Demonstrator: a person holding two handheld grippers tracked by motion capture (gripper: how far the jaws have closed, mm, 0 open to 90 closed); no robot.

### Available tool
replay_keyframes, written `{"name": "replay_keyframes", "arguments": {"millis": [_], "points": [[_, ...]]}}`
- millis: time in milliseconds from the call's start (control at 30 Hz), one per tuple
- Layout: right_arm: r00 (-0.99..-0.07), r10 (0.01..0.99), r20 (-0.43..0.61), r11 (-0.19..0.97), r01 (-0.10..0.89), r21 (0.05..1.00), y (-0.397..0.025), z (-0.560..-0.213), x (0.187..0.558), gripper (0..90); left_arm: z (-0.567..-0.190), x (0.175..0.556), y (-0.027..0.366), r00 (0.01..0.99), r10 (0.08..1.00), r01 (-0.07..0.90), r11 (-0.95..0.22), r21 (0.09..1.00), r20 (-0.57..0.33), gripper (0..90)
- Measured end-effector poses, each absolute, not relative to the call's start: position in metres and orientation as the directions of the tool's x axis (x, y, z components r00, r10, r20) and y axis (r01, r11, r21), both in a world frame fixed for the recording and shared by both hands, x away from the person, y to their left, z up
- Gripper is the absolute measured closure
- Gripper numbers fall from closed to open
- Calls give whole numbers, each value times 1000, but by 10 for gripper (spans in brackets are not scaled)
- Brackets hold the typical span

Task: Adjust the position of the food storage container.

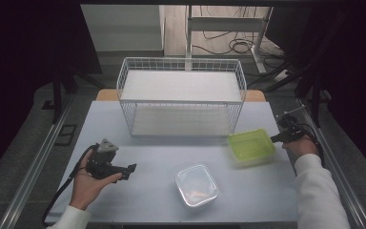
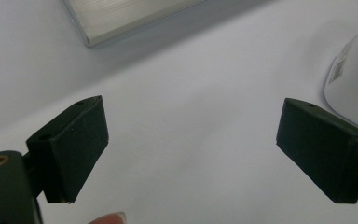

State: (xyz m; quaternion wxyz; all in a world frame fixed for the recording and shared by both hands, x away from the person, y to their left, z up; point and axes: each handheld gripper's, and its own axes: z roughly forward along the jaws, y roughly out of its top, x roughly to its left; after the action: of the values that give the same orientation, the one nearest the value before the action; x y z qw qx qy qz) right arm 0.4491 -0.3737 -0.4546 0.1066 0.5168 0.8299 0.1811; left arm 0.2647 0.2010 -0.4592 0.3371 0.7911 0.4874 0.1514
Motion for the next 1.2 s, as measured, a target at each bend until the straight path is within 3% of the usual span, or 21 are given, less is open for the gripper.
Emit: {"name": "replay_keyframes", "arguments": {"millis": [533, 1200], "points": [[-473, 880, 45, 416, 812, 410, -346, -452, 428, 889, -460, 265, 200, 484, 870, 670, -299, 679, -96, 85], [-525, 848, 78, 449, 789, 420, -280, -451, 413, 889, -461, 266, 199, 494, 864, 671, -306, 676, -98, 87]]}}
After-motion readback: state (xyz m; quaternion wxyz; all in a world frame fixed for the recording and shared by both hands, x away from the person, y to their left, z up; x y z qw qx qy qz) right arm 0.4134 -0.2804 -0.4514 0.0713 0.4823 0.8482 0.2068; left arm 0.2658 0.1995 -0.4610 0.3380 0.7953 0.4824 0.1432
